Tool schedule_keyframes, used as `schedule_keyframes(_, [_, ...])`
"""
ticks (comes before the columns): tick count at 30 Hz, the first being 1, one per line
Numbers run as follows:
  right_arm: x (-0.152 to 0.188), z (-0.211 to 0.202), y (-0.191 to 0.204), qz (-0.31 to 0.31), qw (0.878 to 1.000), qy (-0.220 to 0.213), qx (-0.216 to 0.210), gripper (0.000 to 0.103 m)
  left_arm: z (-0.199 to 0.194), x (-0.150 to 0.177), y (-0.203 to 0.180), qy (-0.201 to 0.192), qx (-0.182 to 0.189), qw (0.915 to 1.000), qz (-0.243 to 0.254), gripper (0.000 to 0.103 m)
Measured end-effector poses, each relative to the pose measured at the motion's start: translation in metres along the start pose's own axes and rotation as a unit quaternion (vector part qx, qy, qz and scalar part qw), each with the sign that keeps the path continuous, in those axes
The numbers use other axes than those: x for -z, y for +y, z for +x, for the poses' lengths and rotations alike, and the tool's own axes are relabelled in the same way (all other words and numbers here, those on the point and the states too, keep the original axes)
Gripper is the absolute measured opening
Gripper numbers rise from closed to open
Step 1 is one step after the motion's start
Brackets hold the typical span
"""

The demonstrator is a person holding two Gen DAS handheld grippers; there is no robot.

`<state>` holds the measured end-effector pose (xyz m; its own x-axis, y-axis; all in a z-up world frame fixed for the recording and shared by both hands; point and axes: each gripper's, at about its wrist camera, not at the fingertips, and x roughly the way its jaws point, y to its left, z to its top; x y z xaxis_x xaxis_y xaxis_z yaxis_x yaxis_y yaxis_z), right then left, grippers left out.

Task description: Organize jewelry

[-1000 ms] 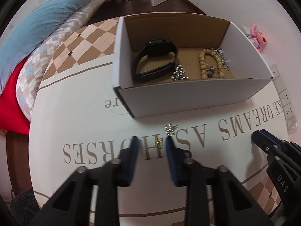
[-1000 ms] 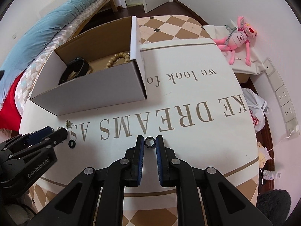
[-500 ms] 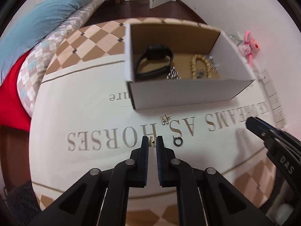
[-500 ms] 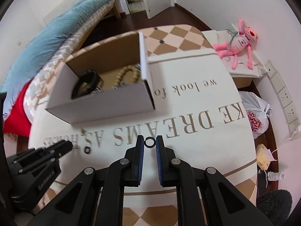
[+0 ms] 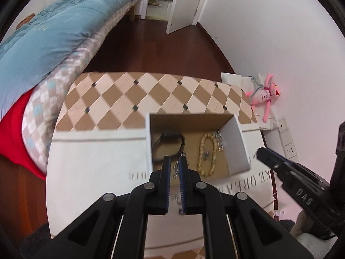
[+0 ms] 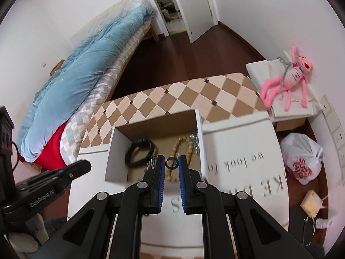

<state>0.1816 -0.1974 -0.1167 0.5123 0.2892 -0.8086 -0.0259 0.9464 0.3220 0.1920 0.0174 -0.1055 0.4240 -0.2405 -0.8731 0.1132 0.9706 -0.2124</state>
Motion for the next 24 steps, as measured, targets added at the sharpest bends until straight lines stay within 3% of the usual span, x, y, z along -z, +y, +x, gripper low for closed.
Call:
schedule_keyframes(9, [-0.037,0.060,-0.003,-0.021,0.997,0.078,0.005,0.014,0.037,-0.035,0.001,0.032,-0.007,0.9995,-0.003,0.006])
schedule_keyframes(13, [-0.038,0.049,-0.001,-0.024,0.998,0.057,-0.001,0.013,0.026,-0.031,0.007,0.015,-0.022,0.9996,-0.007,0.007])
schedule_keyframes(16, [-0.033,0.033,-0.001,-0.014,0.999,0.044,-0.024,0.013,0.012,-0.016,0.015,0.005,-0.027,0.9993,-0.023,0.023])
schedule_keyframes(18, [-0.025,0.020,0.000,-0.011,0.999,0.034,-0.034,0.013,0.002,-0.002,0.016,-0.009,-0.050,0.9986,-0.018,0.070])
schedule_keyframes(21, [-0.002,0.002,0.001,-0.004,0.999,0.025,-0.048,0.013,-0.010,0.028,0.019,-0.031,-0.082,0.9959,-0.022,0.073])
schedule_keyframes(24, [0.029,-0.006,-0.002,0.003,0.999,0.026,-0.047,0.013,0.000,0.055,0.024,-0.012,-0.087,0.9954,-0.039,0.073])
